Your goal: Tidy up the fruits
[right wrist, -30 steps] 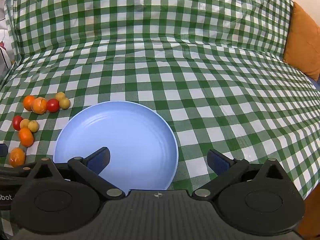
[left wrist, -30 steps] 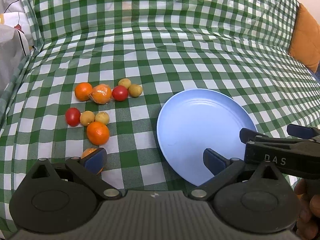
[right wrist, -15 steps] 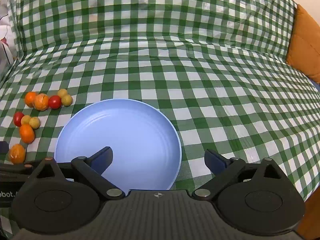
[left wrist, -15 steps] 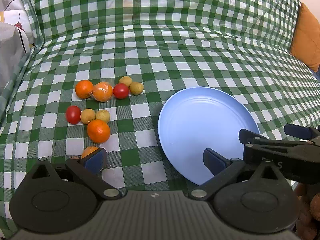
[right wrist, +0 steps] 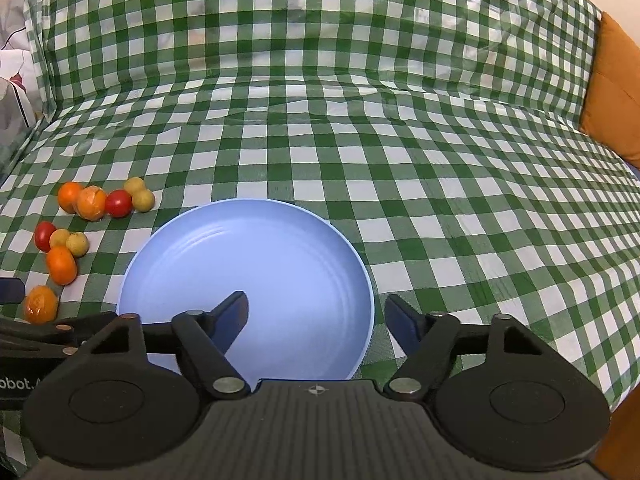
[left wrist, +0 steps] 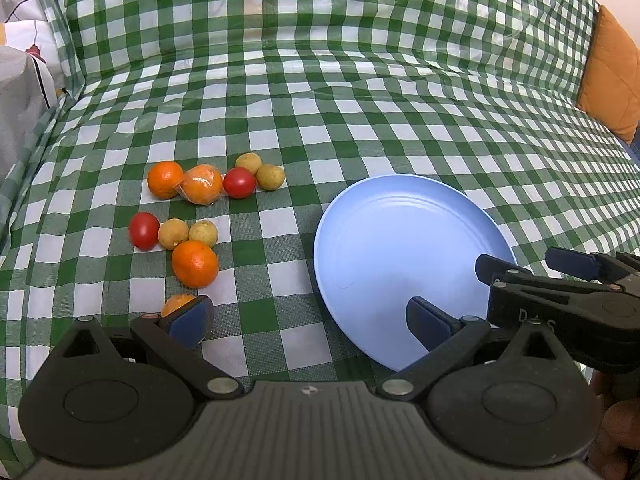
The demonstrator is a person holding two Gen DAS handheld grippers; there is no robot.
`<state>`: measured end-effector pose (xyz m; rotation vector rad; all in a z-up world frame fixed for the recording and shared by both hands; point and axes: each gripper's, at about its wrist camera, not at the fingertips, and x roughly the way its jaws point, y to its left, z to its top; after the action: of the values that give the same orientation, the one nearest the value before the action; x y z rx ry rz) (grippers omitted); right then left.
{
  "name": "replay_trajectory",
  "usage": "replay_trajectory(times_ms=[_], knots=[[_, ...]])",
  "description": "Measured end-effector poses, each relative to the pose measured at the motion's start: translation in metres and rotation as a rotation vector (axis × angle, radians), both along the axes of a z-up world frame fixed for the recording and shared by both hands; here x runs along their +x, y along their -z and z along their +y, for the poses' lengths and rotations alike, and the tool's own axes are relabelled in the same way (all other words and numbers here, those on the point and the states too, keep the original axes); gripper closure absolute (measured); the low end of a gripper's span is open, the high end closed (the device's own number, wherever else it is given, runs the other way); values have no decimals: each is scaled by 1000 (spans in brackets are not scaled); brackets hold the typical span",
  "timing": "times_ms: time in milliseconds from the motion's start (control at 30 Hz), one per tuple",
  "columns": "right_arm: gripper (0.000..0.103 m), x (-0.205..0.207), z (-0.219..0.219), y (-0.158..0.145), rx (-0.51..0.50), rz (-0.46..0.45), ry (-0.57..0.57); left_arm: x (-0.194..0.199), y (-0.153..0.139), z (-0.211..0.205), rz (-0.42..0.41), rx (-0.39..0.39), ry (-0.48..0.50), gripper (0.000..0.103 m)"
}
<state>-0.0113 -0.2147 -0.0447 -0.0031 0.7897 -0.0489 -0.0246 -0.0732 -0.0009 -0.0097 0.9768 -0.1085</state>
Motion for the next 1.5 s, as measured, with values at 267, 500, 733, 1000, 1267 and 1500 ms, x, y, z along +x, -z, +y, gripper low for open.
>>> replay_trajectory(times_ms=[267, 500, 733, 1000, 1267, 1500], knots=[[42, -4, 9, -2, 14, -6, 6, -1, -1, 1, -11, 1, 11, 1], [42, -1, 14, -11, 21, -57, 7, -9, -5, 2, -42, 12, 83, 37], [42, -6, 11, -28, 50, -153, 58, -23, -23, 22, -125, 17, 128, 87], [52, -26, 16, -52, 161, -216, 93, -40, -86, 97, -376, 64, 214, 89], [63, -27, 49, -52, 240, -176, -14, -45, -54, 161, -353, -52, 56, 89], [66, -15, 114, -28, 292, -114, -165, -24, -17, 171, -258, -63, 28, 89]])
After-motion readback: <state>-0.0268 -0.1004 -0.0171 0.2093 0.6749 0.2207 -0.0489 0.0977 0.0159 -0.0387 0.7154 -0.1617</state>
